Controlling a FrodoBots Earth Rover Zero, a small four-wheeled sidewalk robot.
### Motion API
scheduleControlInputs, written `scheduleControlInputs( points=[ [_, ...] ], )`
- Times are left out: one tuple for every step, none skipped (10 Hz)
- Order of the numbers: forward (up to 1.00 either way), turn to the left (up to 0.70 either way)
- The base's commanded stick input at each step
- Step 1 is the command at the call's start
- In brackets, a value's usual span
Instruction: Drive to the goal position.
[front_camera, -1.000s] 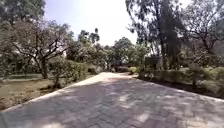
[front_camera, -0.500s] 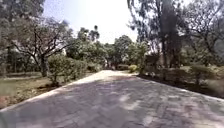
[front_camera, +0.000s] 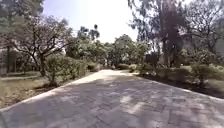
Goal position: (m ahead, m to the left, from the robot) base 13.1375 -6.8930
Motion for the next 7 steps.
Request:
scheduleControlInputs(
  points=[
    [0.3,0.0],
    [0.3,0.0],
    [0.3,0.0],
    [0.3,0.0],
    [0.3,0.0],
    [0.3,0.0],
    [0.3,0.0]
  ],
)
